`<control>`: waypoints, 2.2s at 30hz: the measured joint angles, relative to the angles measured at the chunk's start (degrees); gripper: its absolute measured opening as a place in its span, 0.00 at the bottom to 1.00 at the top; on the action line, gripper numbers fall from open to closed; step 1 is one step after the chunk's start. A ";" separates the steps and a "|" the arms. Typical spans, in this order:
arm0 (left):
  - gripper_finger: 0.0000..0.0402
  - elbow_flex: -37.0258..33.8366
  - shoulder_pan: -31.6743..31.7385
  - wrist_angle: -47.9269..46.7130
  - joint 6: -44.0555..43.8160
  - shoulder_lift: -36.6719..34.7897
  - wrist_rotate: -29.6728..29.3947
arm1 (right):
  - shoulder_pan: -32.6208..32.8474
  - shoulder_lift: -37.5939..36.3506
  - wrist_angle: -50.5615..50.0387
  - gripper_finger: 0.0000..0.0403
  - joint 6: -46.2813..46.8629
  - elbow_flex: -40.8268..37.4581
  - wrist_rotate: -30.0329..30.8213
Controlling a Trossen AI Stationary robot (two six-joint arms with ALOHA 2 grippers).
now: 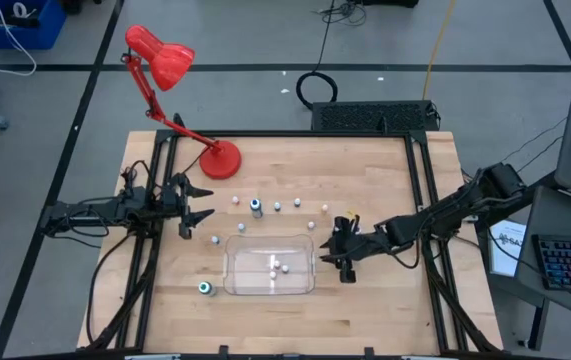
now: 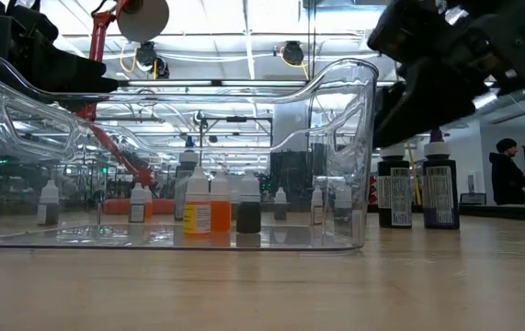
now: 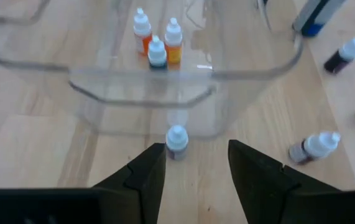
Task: Pick & Place food coloring
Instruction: Put the bottom small purple food coloring into the bin
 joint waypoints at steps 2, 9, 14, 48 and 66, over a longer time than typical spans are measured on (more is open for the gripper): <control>0.64 0.00 0.01 0.01 0.00 0.00 0.02 | 0.04 0.17 -0.15 0.40 -0.70 0.97 -0.13; 0.64 0.00 0.01 0.01 0.00 -0.01 0.02 | 0.80 4.35 -3.36 0.40 -2.96 4.89 0.07; 0.64 0.01 0.00 0.01 0.00 0.00 0.02 | 0.76 8.33 -3.38 0.40 -2.31 5.43 1.69; 0.64 -0.01 0.00 -0.01 0.00 0.01 0.02 | -0.88 13.73 3.14 0.40 -1.38 5.43 -0.12; 0.64 0.01 0.02 -0.01 0.00 -0.01 0.00 | -0.86 13.72 3.09 0.29 -1.51 5.43 -0.32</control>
